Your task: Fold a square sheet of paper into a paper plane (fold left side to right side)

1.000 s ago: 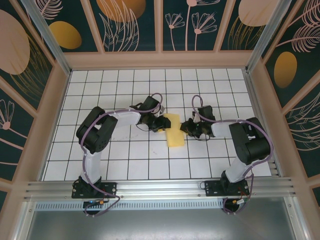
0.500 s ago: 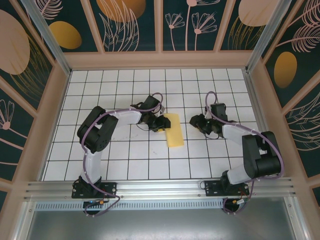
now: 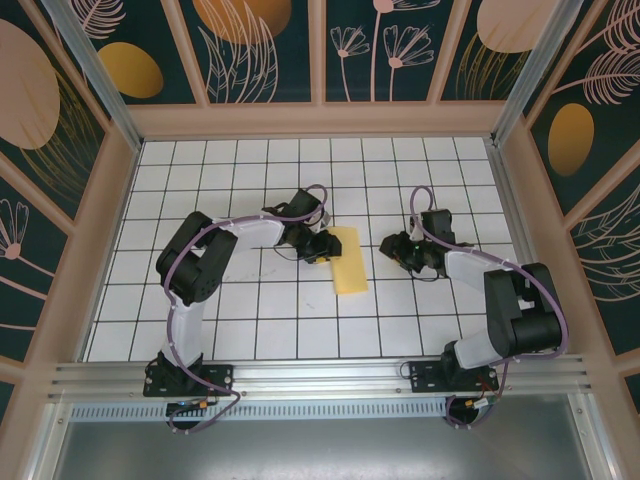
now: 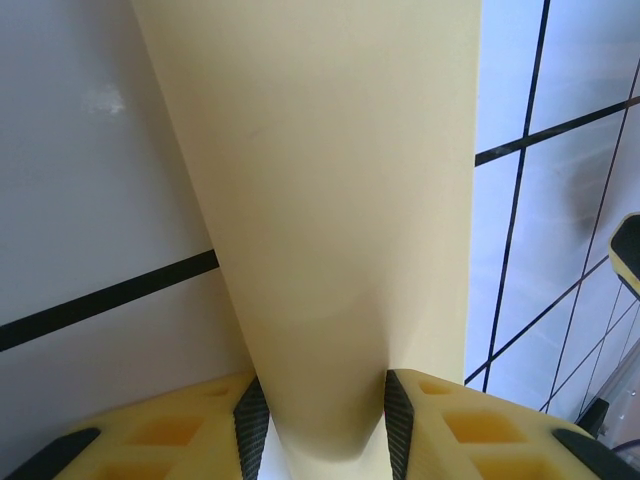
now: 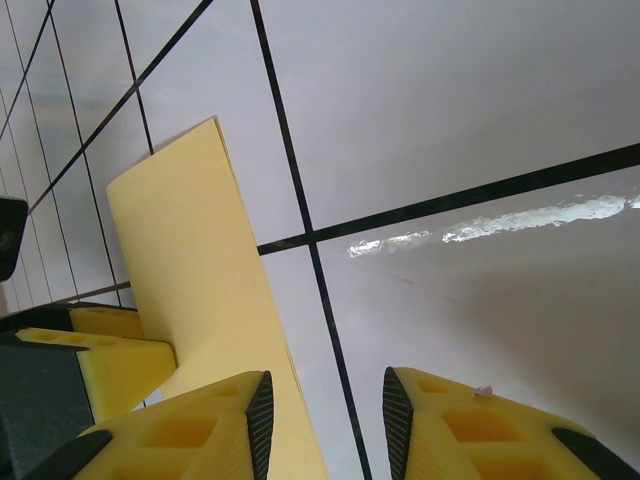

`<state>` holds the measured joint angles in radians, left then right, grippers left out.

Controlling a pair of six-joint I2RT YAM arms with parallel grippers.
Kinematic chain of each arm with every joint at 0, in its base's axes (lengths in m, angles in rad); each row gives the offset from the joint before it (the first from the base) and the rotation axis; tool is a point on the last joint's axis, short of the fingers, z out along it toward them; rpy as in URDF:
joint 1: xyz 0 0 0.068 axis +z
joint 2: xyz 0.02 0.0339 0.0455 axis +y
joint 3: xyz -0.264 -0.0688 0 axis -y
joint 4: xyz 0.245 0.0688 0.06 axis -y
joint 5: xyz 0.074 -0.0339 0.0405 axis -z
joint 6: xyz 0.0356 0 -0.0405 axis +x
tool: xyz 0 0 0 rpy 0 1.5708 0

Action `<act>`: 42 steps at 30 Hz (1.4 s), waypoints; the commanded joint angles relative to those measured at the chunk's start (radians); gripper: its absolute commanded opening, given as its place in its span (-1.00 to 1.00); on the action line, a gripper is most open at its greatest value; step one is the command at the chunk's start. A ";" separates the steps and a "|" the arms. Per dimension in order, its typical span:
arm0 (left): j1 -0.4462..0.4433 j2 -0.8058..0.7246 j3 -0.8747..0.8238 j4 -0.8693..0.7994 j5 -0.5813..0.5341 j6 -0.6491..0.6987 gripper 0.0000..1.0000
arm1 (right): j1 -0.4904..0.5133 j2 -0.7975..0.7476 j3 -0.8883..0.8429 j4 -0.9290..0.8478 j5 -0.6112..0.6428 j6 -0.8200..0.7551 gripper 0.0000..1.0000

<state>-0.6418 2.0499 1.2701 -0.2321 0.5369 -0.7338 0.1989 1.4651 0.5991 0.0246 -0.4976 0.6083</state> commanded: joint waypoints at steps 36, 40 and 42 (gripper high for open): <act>-0.015 0.059 0.006 -0.013 -0.087 0.042 -0.21 | 0.192 0.259 0.126 0.008 -0.014 0.045 -0.67; -0.015 0.059 0.006 -0.013 -0.086 0.043 -0.21 | 0.192 0.263 0.128 -0.016 0.006 0.036 -0.68; -0.015 0.060 0.006 -0.013 -0.087 0.043 -0.21 | 0.193 0.262 0.129 -0.020 0.008 0.034 -0.68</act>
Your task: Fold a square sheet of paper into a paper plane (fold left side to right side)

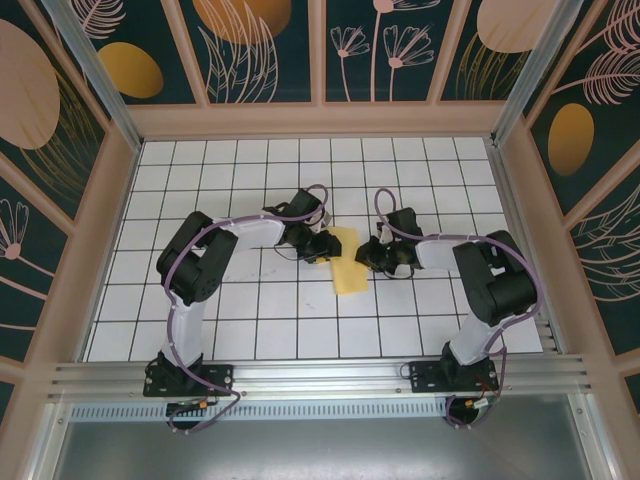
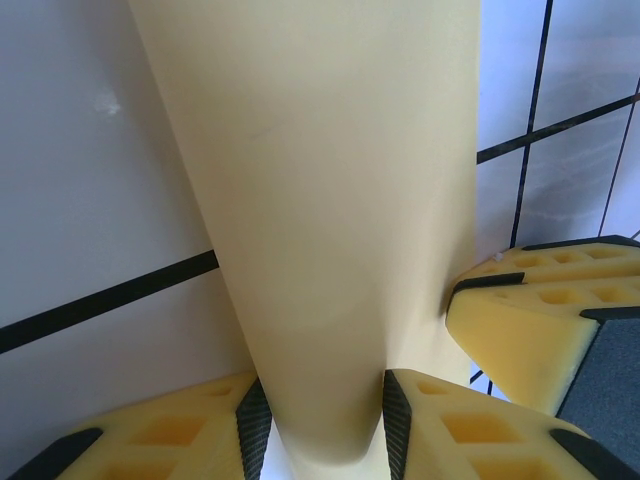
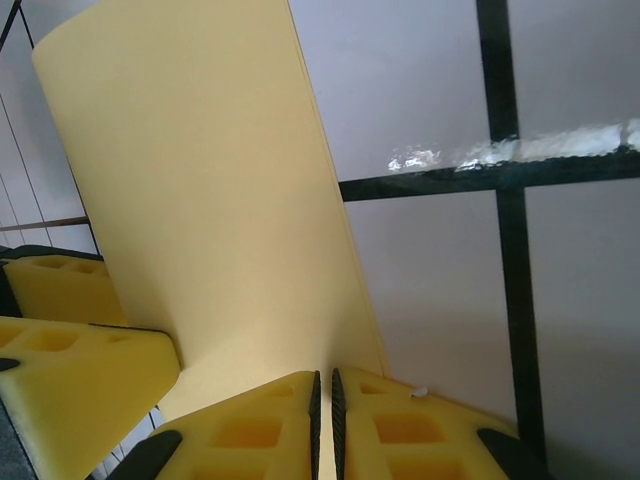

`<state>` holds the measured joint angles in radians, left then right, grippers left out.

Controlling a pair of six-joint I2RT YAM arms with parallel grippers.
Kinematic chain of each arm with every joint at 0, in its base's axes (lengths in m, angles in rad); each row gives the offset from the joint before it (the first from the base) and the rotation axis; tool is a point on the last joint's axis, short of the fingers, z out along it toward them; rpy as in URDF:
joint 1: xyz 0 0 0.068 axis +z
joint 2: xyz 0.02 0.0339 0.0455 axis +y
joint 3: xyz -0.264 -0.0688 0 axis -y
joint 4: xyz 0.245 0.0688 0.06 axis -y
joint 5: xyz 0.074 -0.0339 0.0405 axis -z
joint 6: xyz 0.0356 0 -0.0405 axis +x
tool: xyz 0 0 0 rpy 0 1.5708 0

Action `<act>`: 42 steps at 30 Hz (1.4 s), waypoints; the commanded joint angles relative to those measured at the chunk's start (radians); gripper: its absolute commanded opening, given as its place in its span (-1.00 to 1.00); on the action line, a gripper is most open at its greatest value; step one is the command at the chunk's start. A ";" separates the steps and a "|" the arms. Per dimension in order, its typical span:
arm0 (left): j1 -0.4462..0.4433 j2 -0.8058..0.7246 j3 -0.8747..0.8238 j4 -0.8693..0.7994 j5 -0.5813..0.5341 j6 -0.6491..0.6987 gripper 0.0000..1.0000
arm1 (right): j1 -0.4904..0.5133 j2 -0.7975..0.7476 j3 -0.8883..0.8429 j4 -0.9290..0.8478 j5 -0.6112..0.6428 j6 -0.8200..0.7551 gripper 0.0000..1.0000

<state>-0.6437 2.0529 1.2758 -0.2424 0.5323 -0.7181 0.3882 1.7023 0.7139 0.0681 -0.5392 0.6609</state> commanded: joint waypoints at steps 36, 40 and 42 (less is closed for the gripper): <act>-0.023 -0.013 0.014 0.065 0.022 0.027 -0.36 | 0.005 0.055 0.024 -0.103 0.063 -0.035 -0.68; -0.022 0.012 -0.003 0.026 -0.036 0.048 -0.38 | 0.005 0.058 0.031 -0.126 0.076 -0.046 -0.68; -0.021 0.016 -0.012 0.014 -0.063 0.055 -0.38 | 0.005 0.058 0.035 -0.137 0.082 -0.050 -0.68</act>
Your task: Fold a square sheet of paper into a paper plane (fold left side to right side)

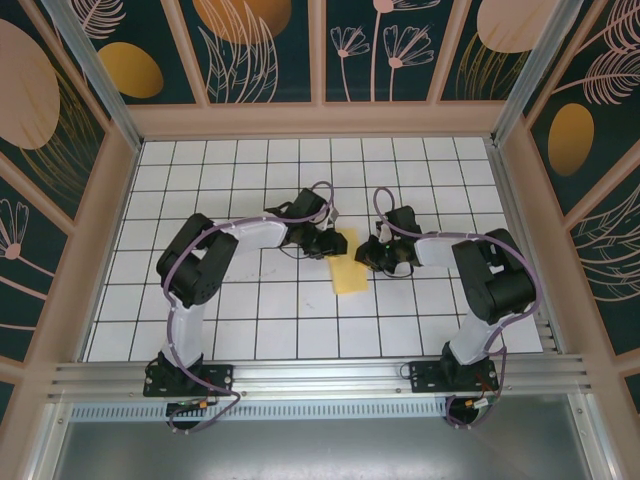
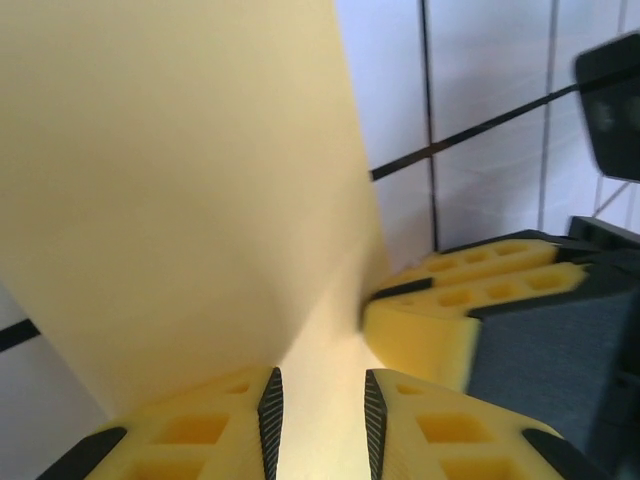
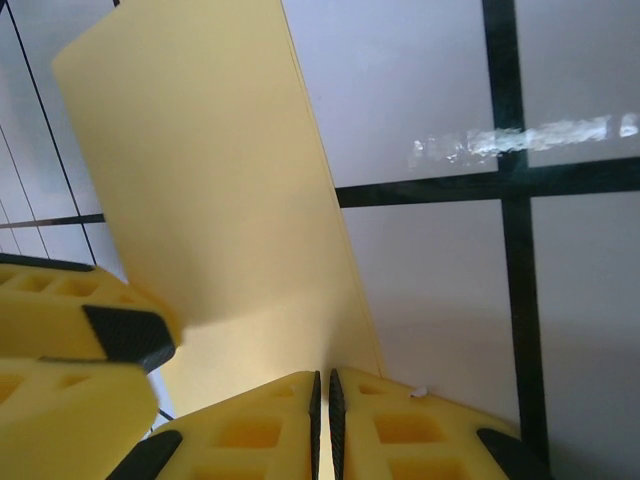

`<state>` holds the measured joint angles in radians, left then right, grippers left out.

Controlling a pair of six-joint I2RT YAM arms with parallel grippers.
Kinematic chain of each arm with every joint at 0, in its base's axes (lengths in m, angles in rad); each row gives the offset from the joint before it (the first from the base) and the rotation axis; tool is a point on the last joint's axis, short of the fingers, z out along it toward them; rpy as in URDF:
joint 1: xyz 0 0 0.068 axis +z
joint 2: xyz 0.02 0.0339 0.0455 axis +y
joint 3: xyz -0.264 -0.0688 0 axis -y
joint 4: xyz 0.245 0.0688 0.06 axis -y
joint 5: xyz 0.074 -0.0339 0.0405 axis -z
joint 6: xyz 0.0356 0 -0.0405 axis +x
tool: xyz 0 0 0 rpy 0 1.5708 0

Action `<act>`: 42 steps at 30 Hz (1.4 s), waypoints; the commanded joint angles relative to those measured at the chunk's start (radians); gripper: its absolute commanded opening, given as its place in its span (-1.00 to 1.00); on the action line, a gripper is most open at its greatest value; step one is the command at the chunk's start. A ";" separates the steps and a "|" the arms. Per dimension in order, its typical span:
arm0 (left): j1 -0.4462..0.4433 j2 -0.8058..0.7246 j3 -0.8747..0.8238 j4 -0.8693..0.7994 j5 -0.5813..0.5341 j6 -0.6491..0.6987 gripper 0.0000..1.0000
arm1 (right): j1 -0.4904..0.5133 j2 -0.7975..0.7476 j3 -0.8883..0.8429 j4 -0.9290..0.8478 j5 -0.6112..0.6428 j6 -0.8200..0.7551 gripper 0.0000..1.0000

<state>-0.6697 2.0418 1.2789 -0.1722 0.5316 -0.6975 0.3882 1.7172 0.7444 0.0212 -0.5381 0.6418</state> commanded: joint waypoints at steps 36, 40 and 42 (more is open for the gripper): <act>0.025 -0.022 0.005 0.038 0.038 0.093 -0.42 | 0.011 0.071 0.033 -0.152 0.100 -0.054 -0.68; 0.025 0.024 0.028 0.017 -0.014 0.105 -0.42 | 0.011 0.071 0.037 -0.162 0.110 -0.057 -0.68; 0.025 0.042 0.026 0.017 -0.035 0.101 -0.42 | 0.011 0.071 0.041 -0.168 0.119 -0.058 -0.68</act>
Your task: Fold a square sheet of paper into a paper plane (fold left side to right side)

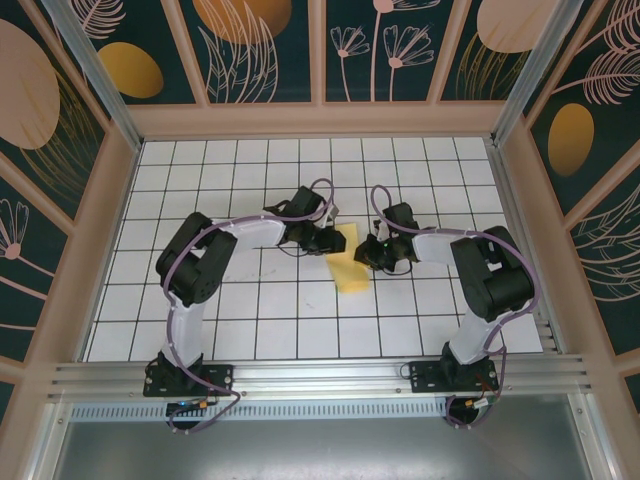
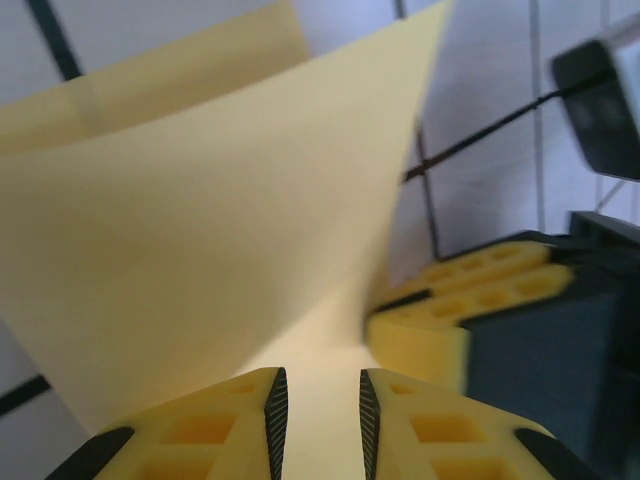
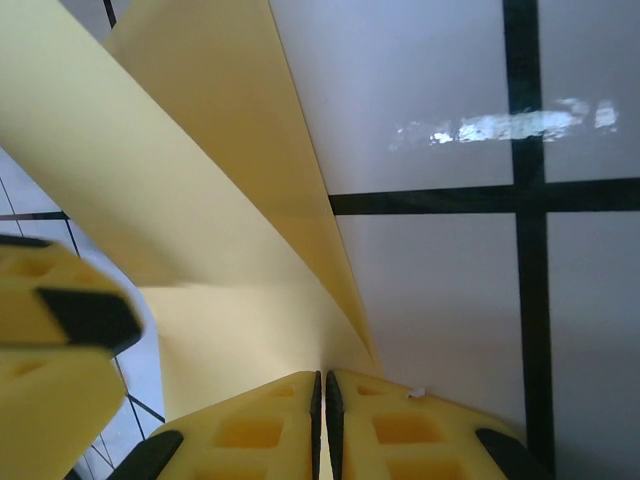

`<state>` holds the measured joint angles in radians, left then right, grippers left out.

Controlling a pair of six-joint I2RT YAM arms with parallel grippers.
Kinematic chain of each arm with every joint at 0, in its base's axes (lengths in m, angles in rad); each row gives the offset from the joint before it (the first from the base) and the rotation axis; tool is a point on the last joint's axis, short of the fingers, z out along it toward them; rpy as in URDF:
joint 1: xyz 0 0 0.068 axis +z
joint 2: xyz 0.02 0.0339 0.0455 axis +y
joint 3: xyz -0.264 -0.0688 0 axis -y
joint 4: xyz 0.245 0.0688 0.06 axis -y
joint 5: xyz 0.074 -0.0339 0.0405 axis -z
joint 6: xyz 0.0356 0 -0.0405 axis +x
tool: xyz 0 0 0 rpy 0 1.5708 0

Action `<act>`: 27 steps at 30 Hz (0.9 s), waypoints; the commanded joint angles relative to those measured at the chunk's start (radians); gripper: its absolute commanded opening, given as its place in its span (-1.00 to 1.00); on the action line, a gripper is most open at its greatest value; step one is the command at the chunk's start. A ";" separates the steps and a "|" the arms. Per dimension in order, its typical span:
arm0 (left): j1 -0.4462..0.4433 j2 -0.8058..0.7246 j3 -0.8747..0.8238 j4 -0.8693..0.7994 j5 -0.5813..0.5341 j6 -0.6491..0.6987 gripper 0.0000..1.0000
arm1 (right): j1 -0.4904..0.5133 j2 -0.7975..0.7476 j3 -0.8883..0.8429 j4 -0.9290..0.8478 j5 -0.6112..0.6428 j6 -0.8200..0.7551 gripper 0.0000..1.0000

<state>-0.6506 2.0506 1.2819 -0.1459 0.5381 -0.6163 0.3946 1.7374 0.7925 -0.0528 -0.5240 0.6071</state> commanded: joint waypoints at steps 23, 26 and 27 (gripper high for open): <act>0.110 0.069 0.020 0.077 -0.104 -0.013 -0.23 | 0.009 0.063 -0.006 -0.127 0.126 -0.041 -0.68; 0.118 0.087 0.042 0.078 -0.102 -0.010 -0.22 | 0.009 0.065 -0.004 -0.130 0.122 -0.043 -0.68; 0.121 0.092 0.048 0.080 -0.103 -0.010 -0.22 | 0.009 0.065 -0.003 -0.130 0.122 -0.044 -0.68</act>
<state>-0.5514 2.0922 1.2980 -0.0826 0.4896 -0.6369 0.4011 1.7428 0.8059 -0.0689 -0.5053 0.5842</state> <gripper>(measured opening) 0.388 0.160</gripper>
